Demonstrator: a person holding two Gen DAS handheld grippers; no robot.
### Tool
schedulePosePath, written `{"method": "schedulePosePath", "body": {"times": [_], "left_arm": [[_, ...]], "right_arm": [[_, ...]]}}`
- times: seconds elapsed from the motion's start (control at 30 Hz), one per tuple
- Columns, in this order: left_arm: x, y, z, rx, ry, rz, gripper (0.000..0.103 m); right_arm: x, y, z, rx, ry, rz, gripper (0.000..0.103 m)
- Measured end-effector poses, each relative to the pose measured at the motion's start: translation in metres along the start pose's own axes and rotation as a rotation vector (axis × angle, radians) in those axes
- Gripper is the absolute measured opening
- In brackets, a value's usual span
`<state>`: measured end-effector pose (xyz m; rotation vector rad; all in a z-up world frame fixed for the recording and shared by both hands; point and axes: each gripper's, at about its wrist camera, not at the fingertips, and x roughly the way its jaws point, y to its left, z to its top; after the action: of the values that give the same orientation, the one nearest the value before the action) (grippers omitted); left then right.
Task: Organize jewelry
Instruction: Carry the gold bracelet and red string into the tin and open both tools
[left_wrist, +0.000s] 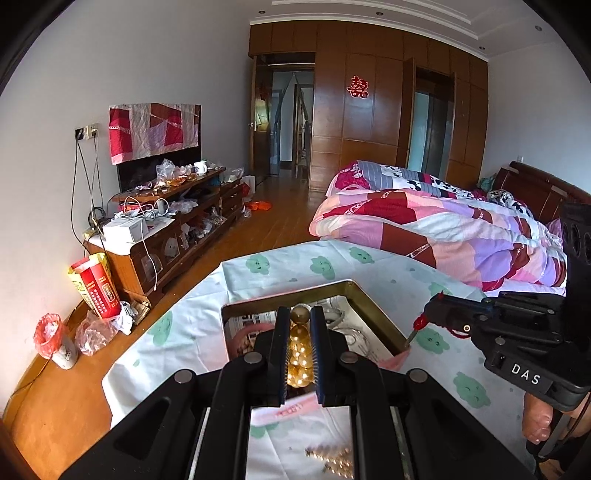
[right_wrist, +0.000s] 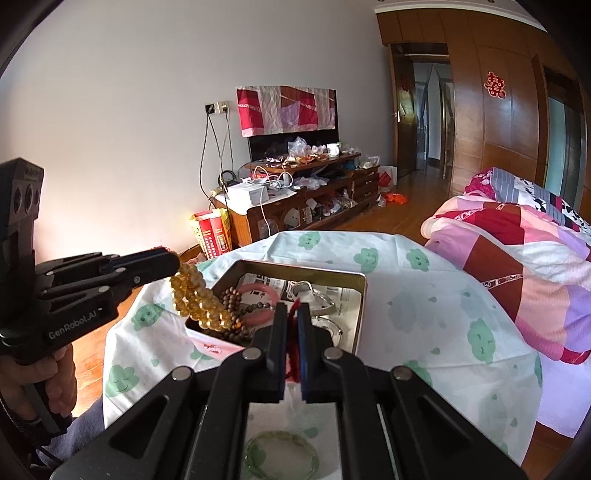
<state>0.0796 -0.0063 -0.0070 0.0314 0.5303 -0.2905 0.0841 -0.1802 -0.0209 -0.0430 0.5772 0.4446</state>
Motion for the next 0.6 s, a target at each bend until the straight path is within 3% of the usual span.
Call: {"method": "schedulePosePath", "body": {"times": [0.6], "left_arm": [[0.047, 0.006, 0.010, 0.025, 0.046, 0.030, 0.010]], "right_arm": [[0.045, -0.011, 0.015, -0.024, 0.050, -0.019, 0.007]]}}
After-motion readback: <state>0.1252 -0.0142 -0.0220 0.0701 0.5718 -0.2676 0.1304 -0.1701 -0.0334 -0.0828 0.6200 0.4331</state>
